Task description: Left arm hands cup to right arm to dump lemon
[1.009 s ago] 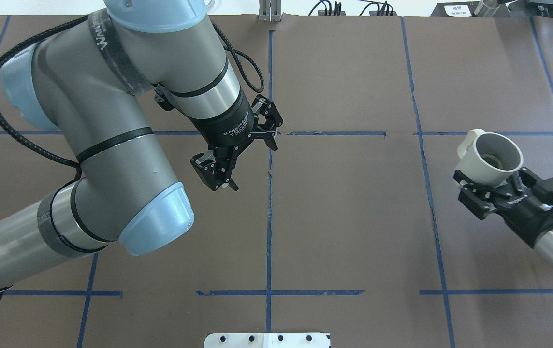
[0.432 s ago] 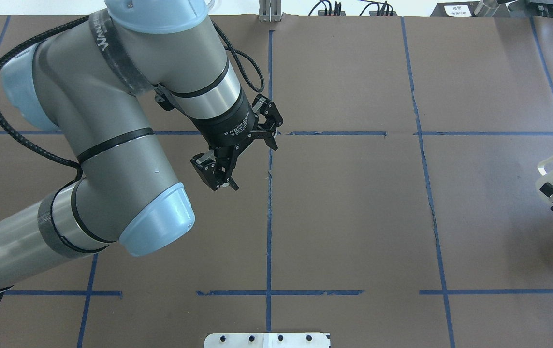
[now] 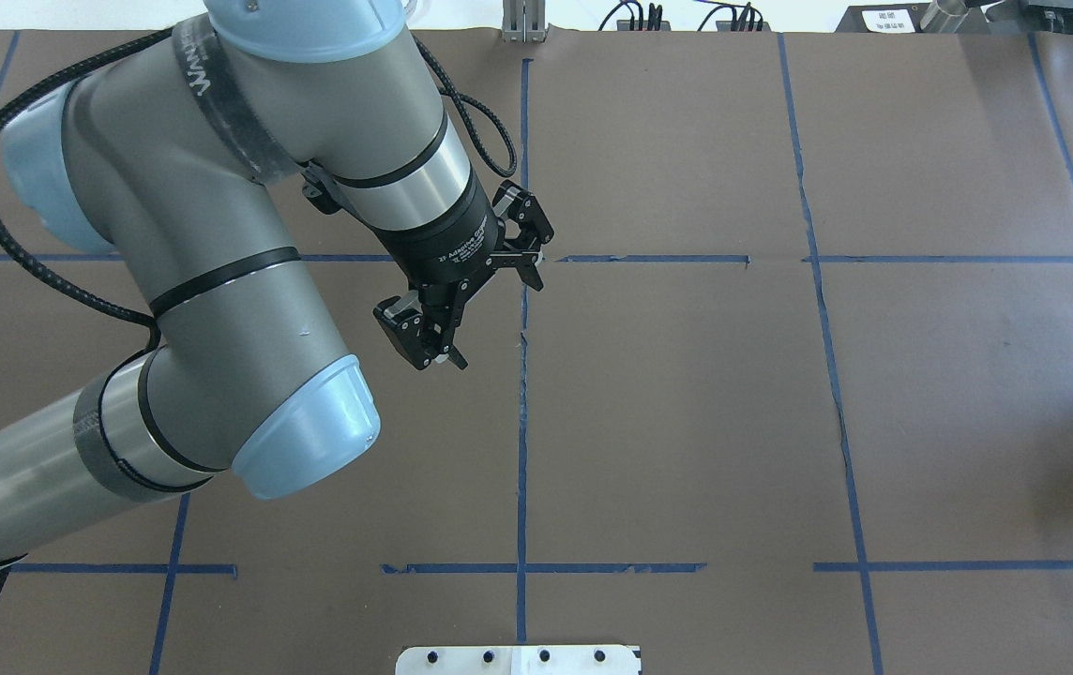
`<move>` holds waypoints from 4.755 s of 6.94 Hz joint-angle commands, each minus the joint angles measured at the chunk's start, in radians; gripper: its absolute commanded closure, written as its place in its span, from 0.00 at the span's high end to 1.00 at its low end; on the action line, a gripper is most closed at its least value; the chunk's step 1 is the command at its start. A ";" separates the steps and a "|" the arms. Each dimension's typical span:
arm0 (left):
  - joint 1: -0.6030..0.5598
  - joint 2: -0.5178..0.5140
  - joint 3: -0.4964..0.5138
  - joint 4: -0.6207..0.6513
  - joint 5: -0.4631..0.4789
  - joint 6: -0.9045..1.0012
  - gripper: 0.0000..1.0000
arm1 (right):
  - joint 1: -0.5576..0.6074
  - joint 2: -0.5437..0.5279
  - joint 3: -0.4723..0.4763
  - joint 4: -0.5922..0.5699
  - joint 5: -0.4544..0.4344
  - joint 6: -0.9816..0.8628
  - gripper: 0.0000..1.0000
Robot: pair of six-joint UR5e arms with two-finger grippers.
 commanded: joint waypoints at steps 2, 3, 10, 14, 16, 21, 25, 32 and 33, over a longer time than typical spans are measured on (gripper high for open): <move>0.005 0.005 0.001 -0.003 0.020 0.001 1.00 | 0.001 -0.027 -0.118 0.206 0.002 0.294 0.12; 0.005 0.008 0.001 -0.003 0.020 0.003 1.00 | 0.004 -0.018 -0.194 0.276 0.004 0.369 0.12; 0.005 0.006 0.001 -0.003 0.020 0.007 1.00 | 0.107 0.058 -0.243 0.446 -0.007 0.988 0.21; 0.007 0.006 0.000 -0.003 0.050 0.009 1.00 | 0.145 0.056 -0.244 0.489 -0.035 1.281 0.23; 0.007 0.002 -0.002 0.000 0.091 0.010 1.00 | 0.174 0.048 -0.246 0.524 -0.035 1.414 0.23; -0.009 0.011 -0.057 0.010 0.188 0.012 1.00 | 0.216 0.017 -0.250 0.554 -0.022 1.649 0.23; -0.010 0.017 -0.057 0.006 0.188 0.015 1.00 | 0.208 0.040 -0.235 0.482 -0.001 1.540 0.24; -0.009 0.063 -0.042 -0.003 0.185 0.016 1.00 | 0.207 0.074 0.183 -0.109 -0.007 1.197 0.25; -0.009 0.065 -0.040 -0.003 0.185 0.024 1.00 | 0.204 0.083 0.197 -0.126 0.001 1.148 0.25</move>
